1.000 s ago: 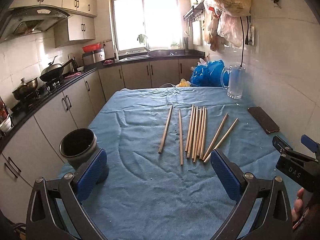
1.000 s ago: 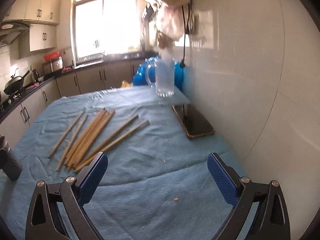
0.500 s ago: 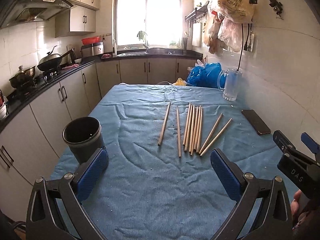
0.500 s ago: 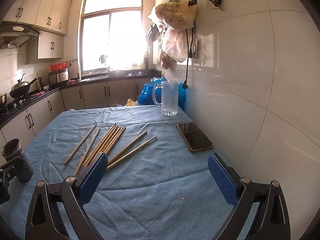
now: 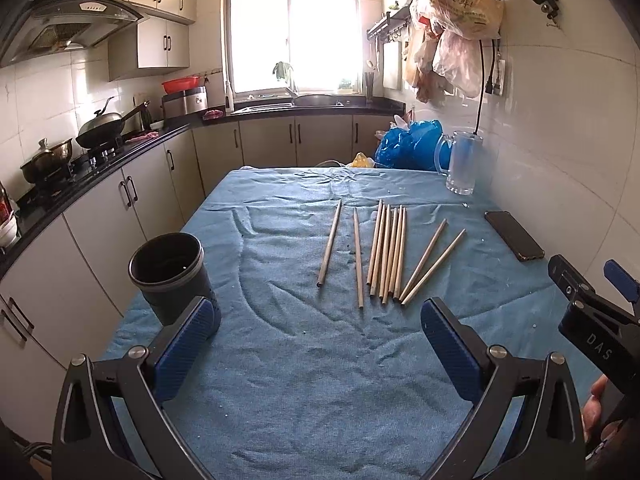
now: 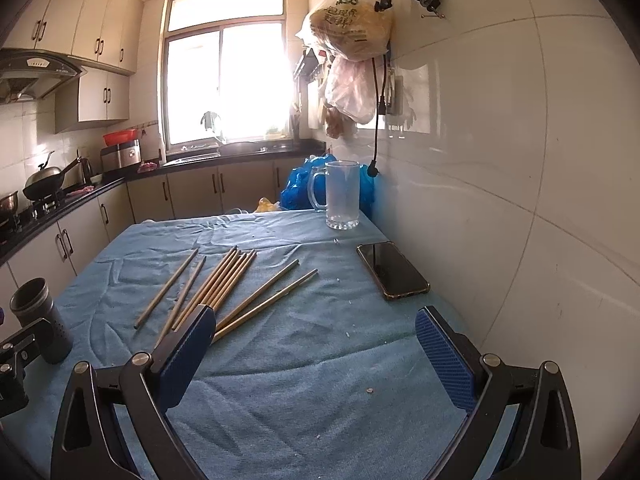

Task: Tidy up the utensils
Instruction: 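Move both tools over the row of wooden chopsticks, then close the left tool on one chopstick while the right tool grasps another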

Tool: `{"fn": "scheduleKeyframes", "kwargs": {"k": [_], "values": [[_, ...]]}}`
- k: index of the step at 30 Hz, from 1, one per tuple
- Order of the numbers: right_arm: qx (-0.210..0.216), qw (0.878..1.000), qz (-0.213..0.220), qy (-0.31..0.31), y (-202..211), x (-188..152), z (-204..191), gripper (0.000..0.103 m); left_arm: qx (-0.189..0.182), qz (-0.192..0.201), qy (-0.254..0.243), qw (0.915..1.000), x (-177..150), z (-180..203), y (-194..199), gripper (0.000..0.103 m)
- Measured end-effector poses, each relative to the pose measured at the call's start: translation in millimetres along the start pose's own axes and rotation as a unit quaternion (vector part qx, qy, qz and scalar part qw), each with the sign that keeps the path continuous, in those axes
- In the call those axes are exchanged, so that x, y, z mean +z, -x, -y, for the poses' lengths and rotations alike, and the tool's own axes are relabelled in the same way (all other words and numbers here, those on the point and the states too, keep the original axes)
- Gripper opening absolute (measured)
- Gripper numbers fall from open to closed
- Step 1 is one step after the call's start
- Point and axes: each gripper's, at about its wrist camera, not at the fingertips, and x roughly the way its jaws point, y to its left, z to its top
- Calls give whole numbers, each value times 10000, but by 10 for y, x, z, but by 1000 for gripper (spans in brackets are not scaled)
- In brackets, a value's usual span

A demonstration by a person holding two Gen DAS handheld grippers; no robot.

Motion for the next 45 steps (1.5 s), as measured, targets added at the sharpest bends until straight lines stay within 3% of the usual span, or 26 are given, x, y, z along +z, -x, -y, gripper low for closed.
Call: {"fn": "scheduleKeyframes", "kwargs": {"k": [13, 20, 26, 27, 30, 32, 37, 45], "values": [[67, 9993, -294, -205, -254, -123, 203, 101, 186, -309, -295, 9989, -14, 135, -316, 103], [94, 9981, -556, -253, -493, -111, 381, 101, 327, -376, -45, 9987, 289, -34, -641, 103], [368, 9938, -991, -337, -870, -12, 503, 101, 117, -876, 176, 9959, 541, 3, -1255, 103], [416, 9927, -1073, -361, -940, 3, 518, 101, 108, -938, 192, 9953, 552, 17, -1341, 101], [619, 9891, -1268, -418, -1134, 35, 523, 101, 111, -1229, 129, 9923, 548, 90, -1695, 82], [890, 9851, -1409, -429, -1309, 65, 501, 94, 119, -1450, 86, 9893, 535, 109, -1953, 75], [1373, 9703, -1942, -435, -1850, 117, 374, 70, 371, -1602, 388, 9856, 573, -75, -2334, 75], [1447, 9526, -2605, -606, -2571, 127, 144, 62, 418, -1892, 434, 9801, 558, -139, -2689, 75]]}}
